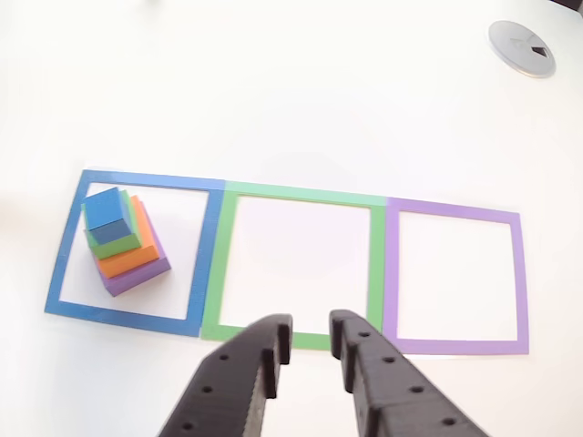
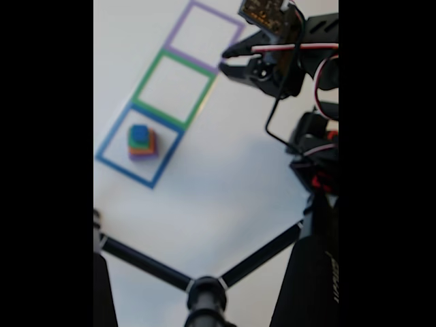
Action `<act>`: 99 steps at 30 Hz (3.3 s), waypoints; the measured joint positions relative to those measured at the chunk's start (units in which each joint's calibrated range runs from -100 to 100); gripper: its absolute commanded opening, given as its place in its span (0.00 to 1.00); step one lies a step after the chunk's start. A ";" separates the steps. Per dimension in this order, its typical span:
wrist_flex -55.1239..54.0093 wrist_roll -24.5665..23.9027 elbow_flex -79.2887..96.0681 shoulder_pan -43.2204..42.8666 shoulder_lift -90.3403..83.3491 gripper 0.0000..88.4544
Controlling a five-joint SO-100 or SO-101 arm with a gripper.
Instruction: Tower of hanoi
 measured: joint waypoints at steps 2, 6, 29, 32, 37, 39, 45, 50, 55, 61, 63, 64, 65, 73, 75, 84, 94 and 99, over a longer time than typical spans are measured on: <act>-1.45 0.00 1.95 2.46 -0.84 0.00; -3.95 -0.18 5.40 6.90 -2.70 0.00; -24.43 -72.84 43.82 9.83 -26.26 0.00; -24.59 -84.17 46.30 9.71 -28.11 0.00; -24.59 -101.08 50.29 9.71 -29.38 0.00; -24.26 -107.19 52.24 9.83 -30.65 0.00; -20.15 -119.42 55.25 12.05 -33.01 0.00; -18.30 -130.22 57.55 12.05 -34.19 0.00; -14.19 -142.27 58.52 11.12 -35.04 0.00; -12.17 -150.54 63.30 11.35 -35.96 0.00; -12.17 -151.80 65.07 12.29 -36.05 0.00; -12.25 -152.52 65.69 12.76 -36.05 0.00; -12.25 -153.42 66.40 13.22 -36.05 0.00; -13.62 -161.51 70.12 13.58 -36.05 0.01; -13.78 -163.85 70.21 13.58 -36.05 0.00; -14.91 -180.76 70.30 12.76 -36.05 0.00; -14.67 -182.37 70.30 12.76 -36.05 0.00; -12.74 -182.01 70.30 12.76 -36.05 0.00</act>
